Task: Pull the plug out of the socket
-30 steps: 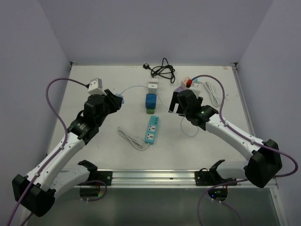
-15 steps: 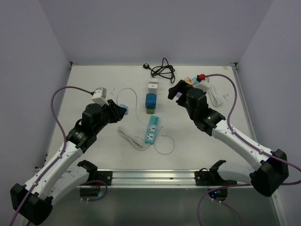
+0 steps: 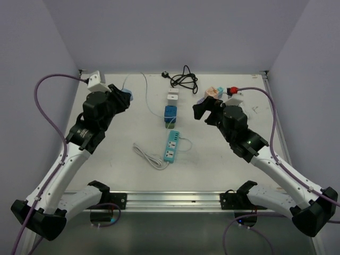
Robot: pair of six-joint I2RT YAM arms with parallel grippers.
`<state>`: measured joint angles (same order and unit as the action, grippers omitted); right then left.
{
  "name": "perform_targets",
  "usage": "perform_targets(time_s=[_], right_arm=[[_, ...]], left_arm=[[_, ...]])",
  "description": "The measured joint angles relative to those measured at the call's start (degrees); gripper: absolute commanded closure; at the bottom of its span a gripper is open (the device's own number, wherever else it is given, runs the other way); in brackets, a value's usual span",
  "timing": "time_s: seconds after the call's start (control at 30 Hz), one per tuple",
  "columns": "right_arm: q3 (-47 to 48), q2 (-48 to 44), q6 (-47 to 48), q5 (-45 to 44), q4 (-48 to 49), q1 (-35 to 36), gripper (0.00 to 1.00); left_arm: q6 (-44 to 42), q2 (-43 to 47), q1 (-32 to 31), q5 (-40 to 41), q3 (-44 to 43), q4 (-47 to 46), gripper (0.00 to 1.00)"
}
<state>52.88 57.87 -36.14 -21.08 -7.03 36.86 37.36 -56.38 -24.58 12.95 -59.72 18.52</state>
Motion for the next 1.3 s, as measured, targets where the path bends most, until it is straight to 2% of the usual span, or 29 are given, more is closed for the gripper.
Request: perform_targets(time_s=[0.27,0.43,0.57,0.87,1.03,1.23,1.3], right_arm=[[-6.4,-5.2,1.8,1.8,-6.2,0.0,0.03],[-8.9,-7.3,1.9,2.8,-8.2,0.0,0.03],[-11.4,-8.8,1.9,3.1,-8.8,0.0,0.03],[-13.8,-9.1,1.8,5.6,-9.6,0.0,0.04],[-16.0,-10.3,1.8,6.1,-9.7,0.0,0.05],[-17.9,-11.0,1.6,8.0,-9.8,0.0,0.05],[-18.5,-11.1,1.6,8.7,-9.8,0.0,0.05]], left_arm=[[-1.9,-0.3,9.6,12.0,-8.4,0.0,0.99],[-4.0,-3.0,17.3,15.3,-8.5,0.9,0.99],[-4.2,-4.0,23.0,16.2,-5.1,0.0,0.98],[-3.8,-16.2,25.1,12.4,5.0,-4.9,0.89],[-2.5,-23.2,28.6,8.5,8.8,-6.9,0.86],[-2.0,-29.0,31.6,4.3,10.2,-9.9,0.72],[-2.0,-30.8,31.9,2.7,10.1,-10.7,0.60]])
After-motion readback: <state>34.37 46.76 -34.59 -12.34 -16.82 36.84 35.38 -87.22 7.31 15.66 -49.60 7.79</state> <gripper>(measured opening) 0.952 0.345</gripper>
